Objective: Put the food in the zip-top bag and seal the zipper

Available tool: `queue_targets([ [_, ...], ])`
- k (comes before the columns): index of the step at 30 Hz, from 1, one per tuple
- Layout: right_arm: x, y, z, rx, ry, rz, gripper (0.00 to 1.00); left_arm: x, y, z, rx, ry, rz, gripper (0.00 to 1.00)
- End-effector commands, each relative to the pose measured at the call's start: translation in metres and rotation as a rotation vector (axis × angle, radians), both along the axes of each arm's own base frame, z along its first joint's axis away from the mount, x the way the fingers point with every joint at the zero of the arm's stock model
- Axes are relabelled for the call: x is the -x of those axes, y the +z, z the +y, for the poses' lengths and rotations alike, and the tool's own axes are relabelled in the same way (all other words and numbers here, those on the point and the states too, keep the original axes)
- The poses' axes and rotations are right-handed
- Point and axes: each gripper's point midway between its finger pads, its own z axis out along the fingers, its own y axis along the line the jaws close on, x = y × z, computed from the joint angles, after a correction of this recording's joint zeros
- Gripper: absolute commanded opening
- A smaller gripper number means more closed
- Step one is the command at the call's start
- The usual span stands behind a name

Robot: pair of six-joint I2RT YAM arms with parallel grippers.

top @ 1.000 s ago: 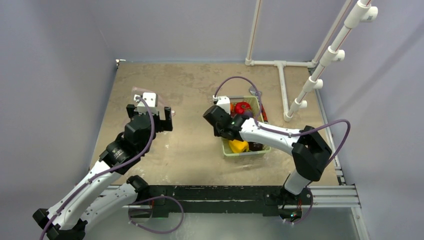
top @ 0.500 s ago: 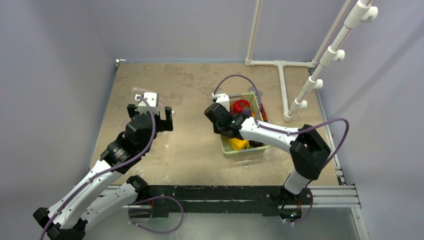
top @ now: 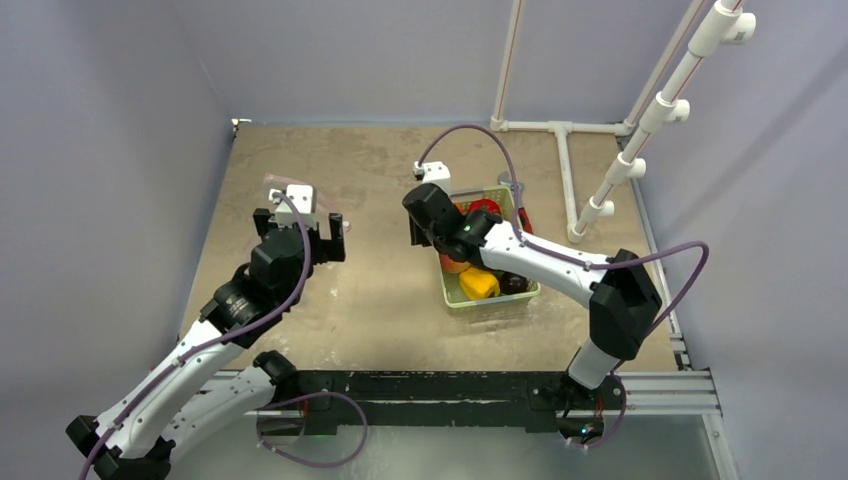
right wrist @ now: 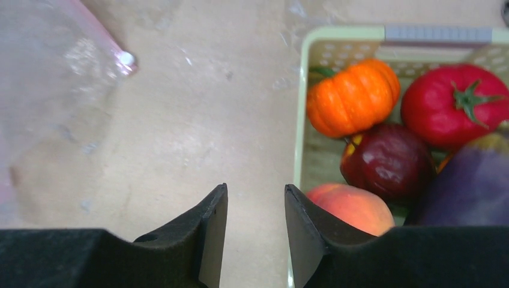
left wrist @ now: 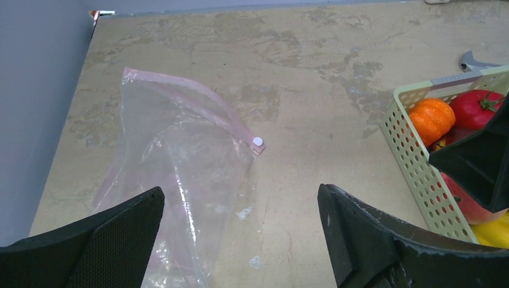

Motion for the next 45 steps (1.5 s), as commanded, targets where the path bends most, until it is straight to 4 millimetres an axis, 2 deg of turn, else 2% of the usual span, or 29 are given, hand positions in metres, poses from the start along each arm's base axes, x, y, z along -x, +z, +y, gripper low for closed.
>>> queue_targets([
  [1, -0.020, 0.049, 0.025, -0.077, 0.067, -0.094, 0.44, 0.000, 0.005, 0.008, 0.010, 0.042, -0.022, 0.98],
  [5, -0.037, 0.069, 0.043, -0.112, 0.130, -0.140, 0.53, 0.001, 0.008, 0.016, 0.009, 0.080, -0.035, 0.97],
  [8, -0.048, 0.082, 0.064, -0.155, 0.211, -0.164, 0.57, 0.001, 0.009, 0.018, 0.005, 0.094, -0.040, 0.97],
  [11, -0.056, 0.090, 0.091, -0.183, 0.293, -0.169, 0.64, 0.001, 0.009, 0.021, -0.001, 0.109, -0.039, 0.97],
  [15, -0.075, 0.092, 0.117, -0.204, 0.362, -0.192, 0.69, 0.001, 0.008, 0.023, -0.005, 0.120, -0.040, 0.97],
  [16, -0.080, 0.098, 0.124, -0.220, 0.384, -0.205, 0.70, 0.001, 0.008, 0.023, -0.007, 0.122, -0.039, 0.97],
  [21, -0.098, 0.100, 0.152, -0.255, 0.487, -0.223, 0.78, 0.001, 0.007, 0.023, -0.010, 0.122, -0.036, 0.97],
  [27, -0.106, 0.095, 0.180, -0.336, 0.623, -0.223, 0.88, 0.000, 0.006, 0.023, -0.015, 0.125, -0.034, 0.97],
  [39, -0.123, 0.077, 0.215, -0.471, 0.802, -0.230, 0.97, 0.000, 0.006, 0.021, -0.016, 0.108, -0.036, 0.97],
  [45, -0.117, 0.065, 0.233, -0.560, 0.914, -0.221, 0.99, -0.001, 0.005, 0.020, -0.018, 0.103, -0.035, 0.97],
])
